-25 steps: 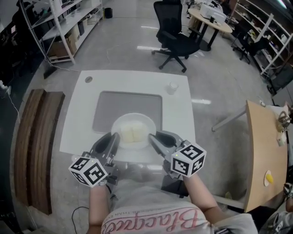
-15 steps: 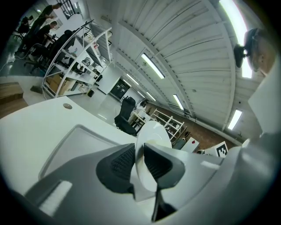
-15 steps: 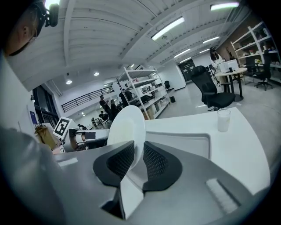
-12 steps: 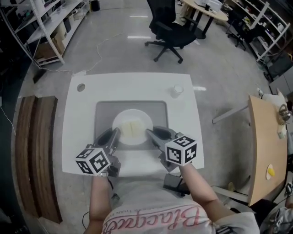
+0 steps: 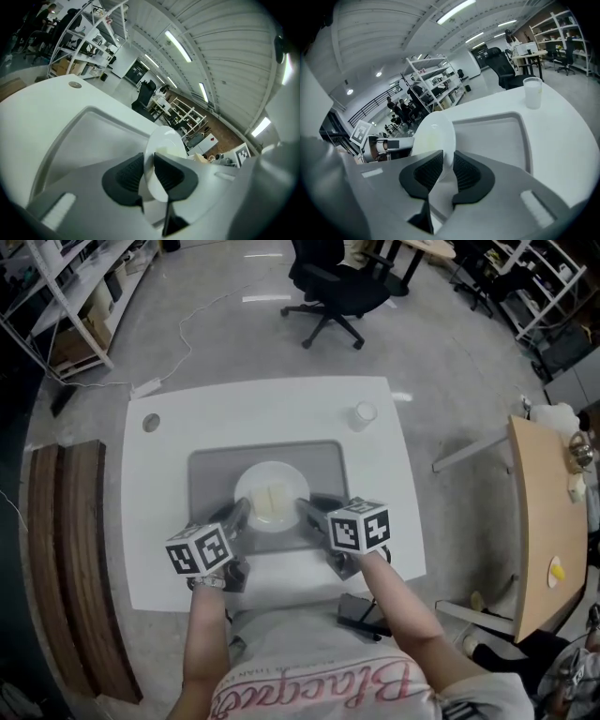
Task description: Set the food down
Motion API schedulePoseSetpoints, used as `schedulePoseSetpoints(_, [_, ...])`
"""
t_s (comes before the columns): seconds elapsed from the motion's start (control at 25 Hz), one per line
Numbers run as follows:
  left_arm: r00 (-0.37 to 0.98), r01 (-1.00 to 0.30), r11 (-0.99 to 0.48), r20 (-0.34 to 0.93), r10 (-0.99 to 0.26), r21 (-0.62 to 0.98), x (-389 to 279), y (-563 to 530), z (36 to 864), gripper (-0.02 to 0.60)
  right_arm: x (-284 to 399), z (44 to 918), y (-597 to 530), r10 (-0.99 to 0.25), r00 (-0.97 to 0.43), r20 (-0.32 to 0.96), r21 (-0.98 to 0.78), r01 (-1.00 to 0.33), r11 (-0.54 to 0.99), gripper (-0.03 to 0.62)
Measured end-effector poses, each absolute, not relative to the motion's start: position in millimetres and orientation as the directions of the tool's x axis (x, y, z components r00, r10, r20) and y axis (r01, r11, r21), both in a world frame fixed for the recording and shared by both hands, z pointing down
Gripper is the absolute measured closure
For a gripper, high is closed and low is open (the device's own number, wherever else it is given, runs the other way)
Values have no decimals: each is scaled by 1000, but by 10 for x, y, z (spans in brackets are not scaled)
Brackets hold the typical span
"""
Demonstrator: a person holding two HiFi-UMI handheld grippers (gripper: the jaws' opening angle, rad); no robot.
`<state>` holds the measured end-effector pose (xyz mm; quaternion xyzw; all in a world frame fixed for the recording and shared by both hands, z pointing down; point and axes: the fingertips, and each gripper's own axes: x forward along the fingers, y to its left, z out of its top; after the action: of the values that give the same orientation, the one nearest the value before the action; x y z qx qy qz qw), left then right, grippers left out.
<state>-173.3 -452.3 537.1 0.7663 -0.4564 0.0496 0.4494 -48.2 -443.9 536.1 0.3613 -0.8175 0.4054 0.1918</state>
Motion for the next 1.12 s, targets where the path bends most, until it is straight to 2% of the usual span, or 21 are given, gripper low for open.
schedulePoseSetpoints(0.28, [597, -745, -111, 582, -553, 658, -1721, -4568, 5670, 508, -488, 5619, -4462, -366, -618, 696, -521, -785, 334, 516])
schedulePoseSetpoints(0.68, [611, -762, -99, 659, -438, 640, -1710, -4595, 5906, 503, -490, 5815, -4470, -300, -608, 735, -528, -791, 309, 513])
schedulePoseSetpoints(1.12, [617, -768, -129, 672, -410, 627, -1703, -4664, 5931, 508, -440, 5903, -4561, -271, -676, 685, -641, -737, 215, 522])
